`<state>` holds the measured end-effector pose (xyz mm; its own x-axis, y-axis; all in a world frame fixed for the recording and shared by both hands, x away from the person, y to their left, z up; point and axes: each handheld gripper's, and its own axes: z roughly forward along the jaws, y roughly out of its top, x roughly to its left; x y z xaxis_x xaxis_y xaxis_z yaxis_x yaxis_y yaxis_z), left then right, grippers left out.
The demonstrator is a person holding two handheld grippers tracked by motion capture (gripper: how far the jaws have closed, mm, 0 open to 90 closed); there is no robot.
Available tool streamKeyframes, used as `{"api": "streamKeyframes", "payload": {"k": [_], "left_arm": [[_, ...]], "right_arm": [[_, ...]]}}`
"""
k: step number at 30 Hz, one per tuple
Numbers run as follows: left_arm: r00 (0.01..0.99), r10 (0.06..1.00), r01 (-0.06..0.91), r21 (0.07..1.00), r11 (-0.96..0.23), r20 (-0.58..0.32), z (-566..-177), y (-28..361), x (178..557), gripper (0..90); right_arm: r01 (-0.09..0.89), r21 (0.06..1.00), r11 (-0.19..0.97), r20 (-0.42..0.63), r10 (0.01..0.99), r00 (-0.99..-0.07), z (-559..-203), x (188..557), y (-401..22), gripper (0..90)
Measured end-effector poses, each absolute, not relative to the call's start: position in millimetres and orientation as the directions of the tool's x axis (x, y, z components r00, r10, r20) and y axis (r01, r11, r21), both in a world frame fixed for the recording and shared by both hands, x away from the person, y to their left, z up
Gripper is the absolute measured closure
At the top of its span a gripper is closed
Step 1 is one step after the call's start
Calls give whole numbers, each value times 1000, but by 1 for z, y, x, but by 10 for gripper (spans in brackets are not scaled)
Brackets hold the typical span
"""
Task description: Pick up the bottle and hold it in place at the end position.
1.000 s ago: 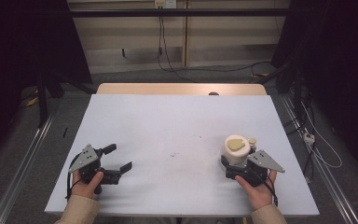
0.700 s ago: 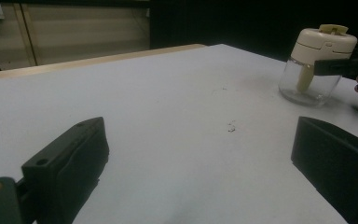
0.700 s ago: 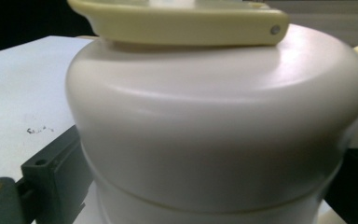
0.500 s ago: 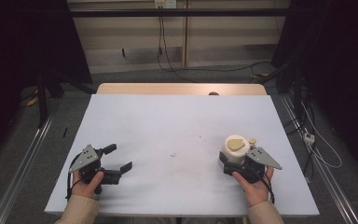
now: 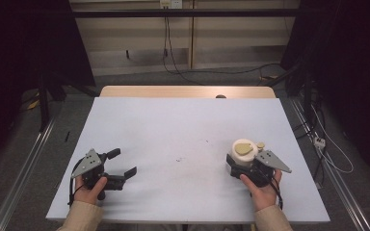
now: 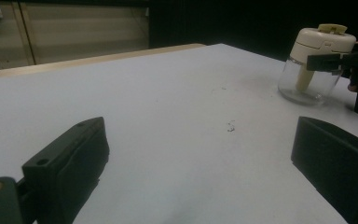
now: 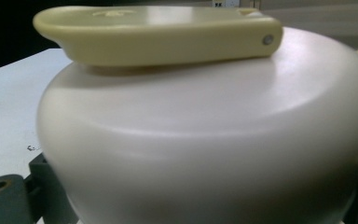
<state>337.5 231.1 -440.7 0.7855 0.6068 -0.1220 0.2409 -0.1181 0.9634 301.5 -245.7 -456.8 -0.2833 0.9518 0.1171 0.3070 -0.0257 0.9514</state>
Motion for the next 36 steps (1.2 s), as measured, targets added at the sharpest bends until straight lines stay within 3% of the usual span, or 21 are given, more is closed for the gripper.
{"api": "streamKeyframes", "payload": {"k": [36], "left_arm": [[785,607,244,963,-116,-125,-441,231,337,36]], "right_arm": [[239,971,-3,98,918,-385,-436,321,-219,67]]}}
